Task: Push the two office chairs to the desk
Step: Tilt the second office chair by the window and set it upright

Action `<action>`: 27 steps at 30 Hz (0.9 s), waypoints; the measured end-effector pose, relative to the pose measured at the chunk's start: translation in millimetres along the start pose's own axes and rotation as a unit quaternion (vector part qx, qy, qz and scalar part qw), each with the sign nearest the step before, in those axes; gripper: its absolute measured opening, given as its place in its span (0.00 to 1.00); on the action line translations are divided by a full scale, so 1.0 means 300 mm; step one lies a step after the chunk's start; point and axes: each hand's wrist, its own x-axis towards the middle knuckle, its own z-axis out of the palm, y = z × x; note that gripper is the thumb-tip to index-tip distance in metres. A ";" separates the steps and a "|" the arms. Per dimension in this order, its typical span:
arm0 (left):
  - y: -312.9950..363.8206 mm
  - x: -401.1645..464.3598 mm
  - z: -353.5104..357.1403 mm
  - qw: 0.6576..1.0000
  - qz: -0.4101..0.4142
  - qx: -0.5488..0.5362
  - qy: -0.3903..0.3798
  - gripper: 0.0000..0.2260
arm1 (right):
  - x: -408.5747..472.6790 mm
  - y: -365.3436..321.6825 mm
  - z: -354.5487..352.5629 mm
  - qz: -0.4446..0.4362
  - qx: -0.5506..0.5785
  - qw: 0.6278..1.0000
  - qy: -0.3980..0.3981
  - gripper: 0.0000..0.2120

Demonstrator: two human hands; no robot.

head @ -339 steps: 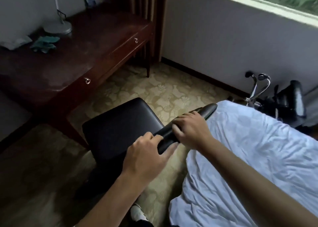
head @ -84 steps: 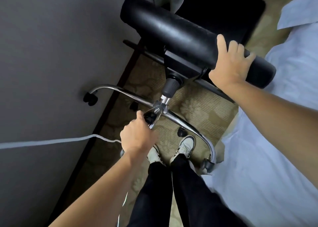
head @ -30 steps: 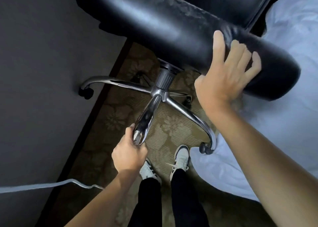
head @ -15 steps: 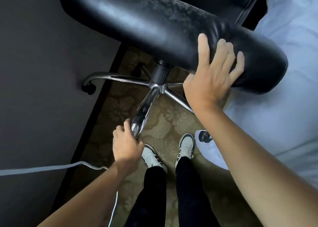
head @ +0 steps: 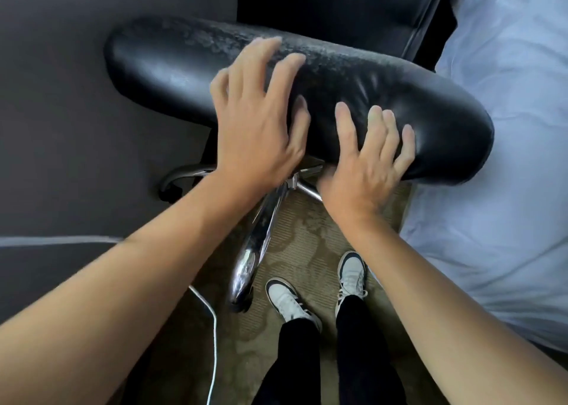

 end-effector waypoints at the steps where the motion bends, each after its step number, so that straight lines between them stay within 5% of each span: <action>1: -0.023 -0.002 0.017 0.999 0.000 0.021 -0.029 0.18 | -0.003 -0.003 -0.007 -0.001 0.008 1.000 -0.012 0.34; 27: -0.066 -0.258 0.024 0.999 -0.041 -0.007 -0.032 0.22 | -0.190 -0.040 -0.141 -0.007 0.038 0.994 -0.103 0.36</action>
